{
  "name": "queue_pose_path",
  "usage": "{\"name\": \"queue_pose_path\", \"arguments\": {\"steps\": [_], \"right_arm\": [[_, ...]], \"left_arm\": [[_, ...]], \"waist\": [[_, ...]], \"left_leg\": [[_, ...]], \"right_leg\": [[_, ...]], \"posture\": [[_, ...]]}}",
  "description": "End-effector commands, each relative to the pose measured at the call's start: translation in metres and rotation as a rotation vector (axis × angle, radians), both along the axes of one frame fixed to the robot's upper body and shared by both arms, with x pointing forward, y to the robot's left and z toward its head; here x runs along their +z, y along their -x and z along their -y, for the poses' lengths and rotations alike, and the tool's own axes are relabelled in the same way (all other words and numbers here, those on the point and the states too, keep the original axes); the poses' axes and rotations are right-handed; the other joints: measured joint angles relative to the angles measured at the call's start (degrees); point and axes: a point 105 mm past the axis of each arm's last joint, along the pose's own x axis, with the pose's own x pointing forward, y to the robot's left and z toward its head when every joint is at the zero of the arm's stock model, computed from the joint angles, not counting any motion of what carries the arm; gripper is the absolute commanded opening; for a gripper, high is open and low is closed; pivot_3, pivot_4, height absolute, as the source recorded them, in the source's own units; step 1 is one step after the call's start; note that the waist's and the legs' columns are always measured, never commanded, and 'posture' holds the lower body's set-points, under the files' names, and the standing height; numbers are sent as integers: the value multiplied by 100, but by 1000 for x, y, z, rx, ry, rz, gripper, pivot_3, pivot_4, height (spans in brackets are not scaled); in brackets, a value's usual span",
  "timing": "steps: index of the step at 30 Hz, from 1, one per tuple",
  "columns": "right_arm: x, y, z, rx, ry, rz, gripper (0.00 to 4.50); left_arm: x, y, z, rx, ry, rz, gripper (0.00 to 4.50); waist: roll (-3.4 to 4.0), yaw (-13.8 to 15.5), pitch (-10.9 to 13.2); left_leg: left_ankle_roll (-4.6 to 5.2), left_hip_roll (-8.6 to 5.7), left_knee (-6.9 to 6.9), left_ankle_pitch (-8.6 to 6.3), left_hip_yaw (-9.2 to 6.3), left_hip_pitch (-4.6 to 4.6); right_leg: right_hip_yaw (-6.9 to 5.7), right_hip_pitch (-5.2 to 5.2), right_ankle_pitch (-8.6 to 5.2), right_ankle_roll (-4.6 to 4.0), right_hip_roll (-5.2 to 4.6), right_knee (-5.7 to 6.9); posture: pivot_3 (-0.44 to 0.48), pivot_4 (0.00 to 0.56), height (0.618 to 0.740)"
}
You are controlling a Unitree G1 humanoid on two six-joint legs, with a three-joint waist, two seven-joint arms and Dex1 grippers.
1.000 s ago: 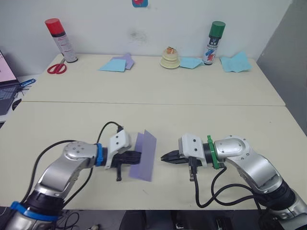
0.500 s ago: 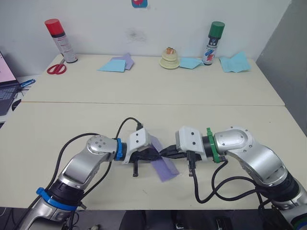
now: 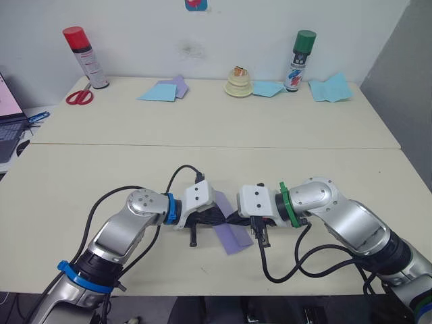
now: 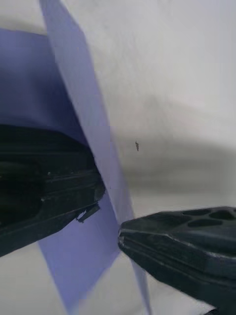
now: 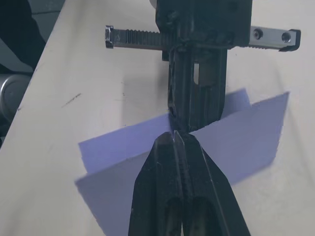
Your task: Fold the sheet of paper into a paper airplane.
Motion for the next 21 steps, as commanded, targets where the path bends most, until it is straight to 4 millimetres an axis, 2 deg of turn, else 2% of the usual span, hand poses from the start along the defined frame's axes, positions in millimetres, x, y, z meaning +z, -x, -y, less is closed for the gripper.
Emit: {"name": "queue_pose_path", "arguments": {"steps": [1,5,7,9,13,21], "right_arm": [[13,0,-3,22,-19,43,39],[24,10,-5,49,-68,27,39],[22,8,4,19,-60,18,39],[12,5,16,-20,-22,13,39],[-9,1,26,-65,43,12,39],[-52,0,36,-97,152,-11,39]], "left_arm": [[4,0,3,-16,9,26,0],[4,-2,4,-9,17,29,0],[6,-4,0,1,14,34,0],[4,-3,-6,17,-3,32,0],[-3,-1,-14,46,-24,20,0],[-7,-3,-20,121,-16,10,0]], "waist": [[0,0,0],[0,-2,0],[0,1,0],[0,3,0],[0,-10,0],[0,-2,0]], "left_leg": [[0,0,0,0,0,0],[0,0,0,0,0,0],[0,0,0,0,0,-2],[0,-1,1,0,0,-2],[0,-1,1,0,4,0],[0,0,3,0,1,5]], "right_leg": [[0,0,0,0,0,0],[0,0,0,0,0,0],[0,0,0,0,0,0],[0,1,0,0,-1,-2],[3,2,0,0,-2,-1],[2,3,0,0,1,4]], "posture": [[0,150,725],[0,150,725],[0,150,725],[0,150,725],[0,150,725],[0,150,725]]}}
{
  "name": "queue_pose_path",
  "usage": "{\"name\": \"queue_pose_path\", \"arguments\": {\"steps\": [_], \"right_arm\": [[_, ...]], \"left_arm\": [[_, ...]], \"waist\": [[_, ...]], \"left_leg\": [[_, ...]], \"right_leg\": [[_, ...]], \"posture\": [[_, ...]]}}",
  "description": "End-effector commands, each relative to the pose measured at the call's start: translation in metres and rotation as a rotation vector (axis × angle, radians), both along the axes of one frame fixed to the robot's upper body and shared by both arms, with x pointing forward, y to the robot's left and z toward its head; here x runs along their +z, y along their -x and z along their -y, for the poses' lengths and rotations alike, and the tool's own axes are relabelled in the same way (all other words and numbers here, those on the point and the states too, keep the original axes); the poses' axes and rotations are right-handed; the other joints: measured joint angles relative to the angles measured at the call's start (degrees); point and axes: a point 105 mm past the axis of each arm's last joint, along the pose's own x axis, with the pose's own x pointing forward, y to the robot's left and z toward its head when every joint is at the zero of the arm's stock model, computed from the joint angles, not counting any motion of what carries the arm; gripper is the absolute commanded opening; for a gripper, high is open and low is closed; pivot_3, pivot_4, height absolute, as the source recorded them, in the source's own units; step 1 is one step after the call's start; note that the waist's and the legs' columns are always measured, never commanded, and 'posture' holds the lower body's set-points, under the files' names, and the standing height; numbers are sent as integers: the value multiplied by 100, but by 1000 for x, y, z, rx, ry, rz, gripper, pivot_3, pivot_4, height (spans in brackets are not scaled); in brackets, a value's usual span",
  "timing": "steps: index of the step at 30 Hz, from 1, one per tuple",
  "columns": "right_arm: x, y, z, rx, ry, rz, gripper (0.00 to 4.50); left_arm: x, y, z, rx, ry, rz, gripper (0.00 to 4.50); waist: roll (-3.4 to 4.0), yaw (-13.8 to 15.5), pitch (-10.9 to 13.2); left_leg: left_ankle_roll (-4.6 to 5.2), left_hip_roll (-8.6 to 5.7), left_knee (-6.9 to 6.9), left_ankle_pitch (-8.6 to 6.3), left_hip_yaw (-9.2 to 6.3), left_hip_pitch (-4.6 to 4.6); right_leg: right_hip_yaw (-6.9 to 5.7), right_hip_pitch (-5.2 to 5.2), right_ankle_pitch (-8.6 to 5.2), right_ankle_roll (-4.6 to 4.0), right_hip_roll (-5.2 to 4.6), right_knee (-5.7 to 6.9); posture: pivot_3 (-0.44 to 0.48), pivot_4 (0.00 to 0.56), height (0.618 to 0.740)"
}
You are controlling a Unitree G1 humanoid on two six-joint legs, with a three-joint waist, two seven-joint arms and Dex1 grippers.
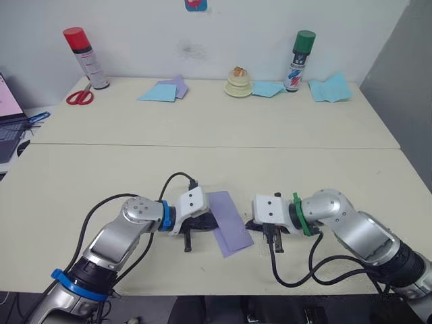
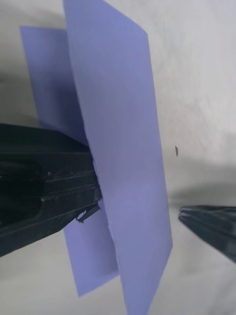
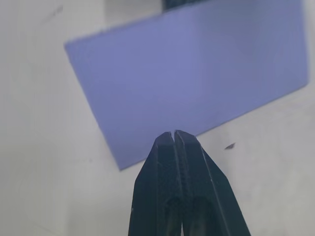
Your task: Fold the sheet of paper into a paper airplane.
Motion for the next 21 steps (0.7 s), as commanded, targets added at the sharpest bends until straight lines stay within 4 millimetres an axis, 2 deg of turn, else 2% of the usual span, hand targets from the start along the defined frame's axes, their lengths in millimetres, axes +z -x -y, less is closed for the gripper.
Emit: {"name": "queue_pose_path", "arguments": {"steps": [1,4,6,10,13,17,21], "right_arm": [[-11,2,0,21,35,16,39],[-20,2,2,24,57,6,39],[-20,3,0,33,47,11,39],[2,7,-7,38,-40,21,39],[10,2,-4,13,-50,31,39],[0,-7,13,-32,7,42,39],[-6,-10,14,-48,17,46,39]], "left_arm": [[11,-4,-2,29,14,47,0],[13,-7,-3,42,18,52,0],[14,-7,-3,43,19,53,0],[14,-6,-3,43,19,53,0],[13,-6,-3,45,18,51,0],[12,-6,-4,47,15,47,0],[12,-7,-5,50,11,48,0]], "waist": [[0,-2,0],[-4,-8,-3],[-4,-8,-3],[-4,-8,-3],[-4,-7,-3],[-3,5,-3],[-4,-1,-3]], "left_leg": [[0,0,1,0,2,0],[0,0,1,0,2,5],[0,1,0,0,-1,16],[0,2,-1,0,-3,24],[0,2,0,0,-2,21],[0,0,1,0,-3,13],[0,-1,2,0,1,14]], "right_leg": [[2,0,1,1,0,-1],[2,5,1,1,0,-2],[-1,14,1,1,0,-1],[-3,20,7,-6,2,2],[-1,18,8,-5,2,3],[-3,17,8,-5,1,-5],[1,17,8,-4,0,-6]], "posture": [[0,150,725],[0,150,725],[0,150,725],[0,150,725],[0,150,725],[0,150,725],[0,150,725]]}}
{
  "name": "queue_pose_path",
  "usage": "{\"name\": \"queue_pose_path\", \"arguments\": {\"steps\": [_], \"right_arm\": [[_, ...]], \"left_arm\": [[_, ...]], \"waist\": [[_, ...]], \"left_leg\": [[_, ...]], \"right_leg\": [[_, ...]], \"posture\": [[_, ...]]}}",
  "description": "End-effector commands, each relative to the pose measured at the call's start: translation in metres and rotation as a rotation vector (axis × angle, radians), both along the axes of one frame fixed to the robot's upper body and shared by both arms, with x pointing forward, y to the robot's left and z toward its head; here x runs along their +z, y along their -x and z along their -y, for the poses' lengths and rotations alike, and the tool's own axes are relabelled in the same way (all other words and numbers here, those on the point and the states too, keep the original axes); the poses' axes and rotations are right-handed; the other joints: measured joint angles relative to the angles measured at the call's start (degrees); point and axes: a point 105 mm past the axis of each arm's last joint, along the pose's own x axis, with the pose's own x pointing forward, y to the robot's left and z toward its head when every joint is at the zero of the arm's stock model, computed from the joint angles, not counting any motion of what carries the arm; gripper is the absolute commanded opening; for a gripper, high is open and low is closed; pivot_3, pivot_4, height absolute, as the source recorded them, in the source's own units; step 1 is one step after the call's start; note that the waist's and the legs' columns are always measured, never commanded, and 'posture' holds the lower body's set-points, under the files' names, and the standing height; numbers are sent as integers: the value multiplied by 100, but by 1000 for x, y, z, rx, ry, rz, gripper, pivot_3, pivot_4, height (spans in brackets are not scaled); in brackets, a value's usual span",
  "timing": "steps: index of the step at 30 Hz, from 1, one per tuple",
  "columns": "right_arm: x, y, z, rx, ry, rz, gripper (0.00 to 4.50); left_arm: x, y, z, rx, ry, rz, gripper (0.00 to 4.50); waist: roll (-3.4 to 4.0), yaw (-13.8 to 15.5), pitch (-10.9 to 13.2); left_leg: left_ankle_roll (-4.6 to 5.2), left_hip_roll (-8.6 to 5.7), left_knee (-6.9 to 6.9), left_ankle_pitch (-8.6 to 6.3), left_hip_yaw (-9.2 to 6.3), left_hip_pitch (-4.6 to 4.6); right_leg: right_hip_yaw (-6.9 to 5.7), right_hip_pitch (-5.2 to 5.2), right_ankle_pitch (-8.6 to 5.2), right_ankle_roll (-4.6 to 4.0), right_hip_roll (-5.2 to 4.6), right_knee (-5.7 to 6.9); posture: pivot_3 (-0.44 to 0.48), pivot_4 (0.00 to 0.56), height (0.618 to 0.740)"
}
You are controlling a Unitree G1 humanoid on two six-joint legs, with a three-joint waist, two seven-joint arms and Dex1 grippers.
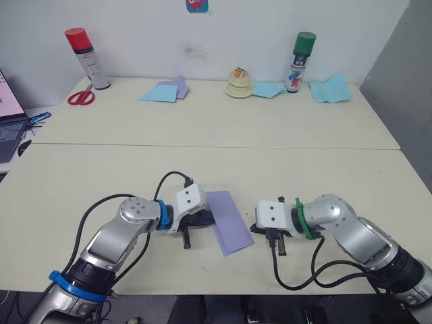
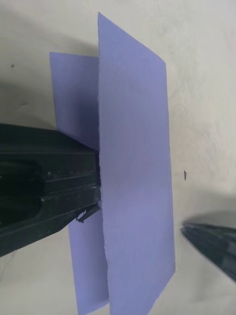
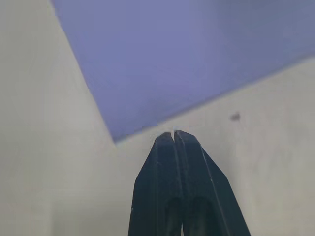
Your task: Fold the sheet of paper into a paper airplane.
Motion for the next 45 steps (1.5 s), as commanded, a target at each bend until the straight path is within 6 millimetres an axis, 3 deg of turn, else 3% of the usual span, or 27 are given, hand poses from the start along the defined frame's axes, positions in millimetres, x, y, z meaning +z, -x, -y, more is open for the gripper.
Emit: {"name": "queue_pose_path", "arguments": {"steps": [1,10,28,40,45], "right_arm": [[-1,-3,2,-9,3,29,39],[-6,25,-12,87,-42,-73,39],[-5,28,-37,90,-146,-113,39],[64,14,-43,85,-280,-30,39],[78,16,-48,95,-304,-38,39]], "left_arm": [[12,-2,0,-6,12,48,0],[15,-3,-1,3,19,48,0],[17,-5,-3,4,21,49,0],[36,-1,6,-46,55,59,0],[35,-4,13,-64,49,73,0]], "waist": [[0,-1,0],[-1,0,0],[0,-3,0],[1,1,1],[1,2,1]], "left_leg": [[0,1,0,0,-3,0],[0,1,3,0,-4,0],[0,1,4,0,-6,-1],[0,1,6,0,-9,-2],[0,1,6,0,-10,-5]], "right_leg": [[-3,0,0,0,1,1],[-3,2,1,2,1,1],[-4,1,1,2,3,4],[-7,1,2,2,2,5],[-7,0,2,2,2,2]], "posture": [[0,150,725],[0,150,725],[0,150,725],[0,150,725],[0,150,725]]}}
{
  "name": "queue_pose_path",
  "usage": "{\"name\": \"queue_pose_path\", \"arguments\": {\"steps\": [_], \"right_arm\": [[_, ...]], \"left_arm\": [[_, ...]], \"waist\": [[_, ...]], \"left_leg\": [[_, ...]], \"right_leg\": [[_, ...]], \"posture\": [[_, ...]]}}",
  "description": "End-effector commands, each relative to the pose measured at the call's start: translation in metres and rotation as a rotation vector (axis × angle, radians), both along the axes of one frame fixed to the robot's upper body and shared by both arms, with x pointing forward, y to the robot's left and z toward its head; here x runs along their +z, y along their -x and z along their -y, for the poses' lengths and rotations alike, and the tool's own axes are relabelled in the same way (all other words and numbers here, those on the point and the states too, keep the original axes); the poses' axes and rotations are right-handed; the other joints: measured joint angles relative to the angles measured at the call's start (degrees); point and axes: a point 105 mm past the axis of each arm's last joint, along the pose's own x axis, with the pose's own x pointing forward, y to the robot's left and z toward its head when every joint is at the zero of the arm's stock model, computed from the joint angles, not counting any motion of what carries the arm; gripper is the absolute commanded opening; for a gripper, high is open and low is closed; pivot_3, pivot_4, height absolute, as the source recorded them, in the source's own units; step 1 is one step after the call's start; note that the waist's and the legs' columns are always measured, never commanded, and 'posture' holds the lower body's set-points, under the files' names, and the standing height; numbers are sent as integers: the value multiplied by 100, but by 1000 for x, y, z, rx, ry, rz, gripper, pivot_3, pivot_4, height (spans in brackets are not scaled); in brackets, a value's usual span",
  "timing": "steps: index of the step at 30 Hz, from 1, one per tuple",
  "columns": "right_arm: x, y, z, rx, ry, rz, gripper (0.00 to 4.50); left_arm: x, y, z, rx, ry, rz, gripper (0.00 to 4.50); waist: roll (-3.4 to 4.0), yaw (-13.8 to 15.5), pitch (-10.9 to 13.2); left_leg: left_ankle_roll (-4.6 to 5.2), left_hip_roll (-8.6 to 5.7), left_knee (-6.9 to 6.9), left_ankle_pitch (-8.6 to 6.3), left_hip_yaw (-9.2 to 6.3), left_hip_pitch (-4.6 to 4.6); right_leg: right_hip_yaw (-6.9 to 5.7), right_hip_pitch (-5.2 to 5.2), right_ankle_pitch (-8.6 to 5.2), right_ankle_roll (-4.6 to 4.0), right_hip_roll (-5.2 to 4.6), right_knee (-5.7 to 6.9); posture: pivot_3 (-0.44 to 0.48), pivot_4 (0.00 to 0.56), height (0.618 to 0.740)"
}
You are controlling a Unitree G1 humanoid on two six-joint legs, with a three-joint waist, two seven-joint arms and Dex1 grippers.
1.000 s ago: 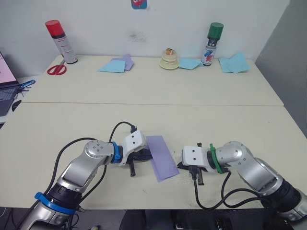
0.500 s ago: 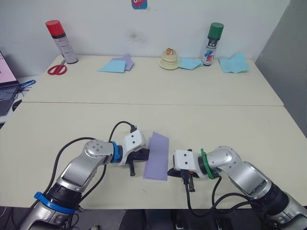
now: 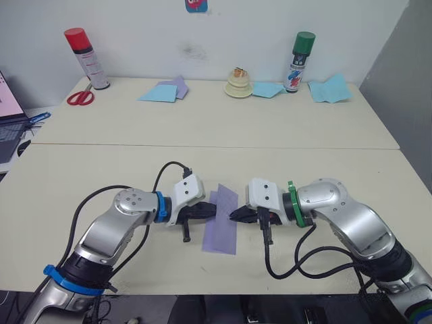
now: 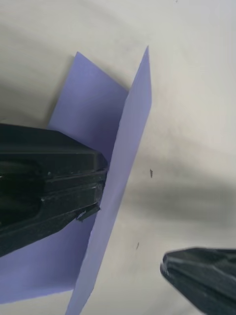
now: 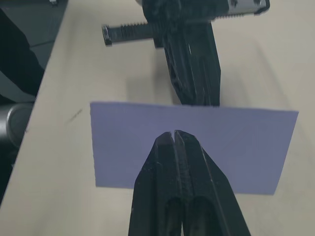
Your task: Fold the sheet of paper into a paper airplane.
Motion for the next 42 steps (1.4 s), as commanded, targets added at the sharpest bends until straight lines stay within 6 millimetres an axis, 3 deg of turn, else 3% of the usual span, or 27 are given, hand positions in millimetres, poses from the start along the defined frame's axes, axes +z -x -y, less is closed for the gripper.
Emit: {"name": "queue_pose_path", "arguments": {"steps": [1,11,20,27,36,42], "right_arm": [[18,5,-6,24,-38,34,39],[24,7,-16,54,-21,47,39],[10,3,-18,65,52,85,39],[-12,-4,-2,40,138,77,39],[-19,-7,10,-5,156,62,39],[-26,-7,20,-61,154,11,39]], "left_arm": [[7,-2,9,-35,9,44,0],[8,-10,28,-84,11,75,0],[6,-9,37,-99,-1,78,0],[3,-9,33,-98,-16,82,0],[-14,-10,25,-88,-53,74,0],[-24,-12,30,-90,-58,76,0]], "waist": [[0,-1,0],[0,-7,0],[0,-6,0],[0,-2,0],[0,-4,0],[0,1,0]], "left_leg": [[0,0,0,0,1,0],[0,-1,2,0,0,-1],[0,-1,3,0,0,-2],[0,-3,5,0,2,-3],[0,0,3,0,0,-2],[0,-2,5,0,1,-5]], "right_leg": [[1,0,0,0,0,0],[1,-1,0,0,0,1],[1,-1,0,0,0,2],[3,-1,1,1,-1,1],[1,-2,0,0,0,1],[1,-1,0,1,-1,0]], "posture": [[0,150,725],[0,150,725],[0,150,725],[0,150,725],[0,150,725],[0,150,725]]}}
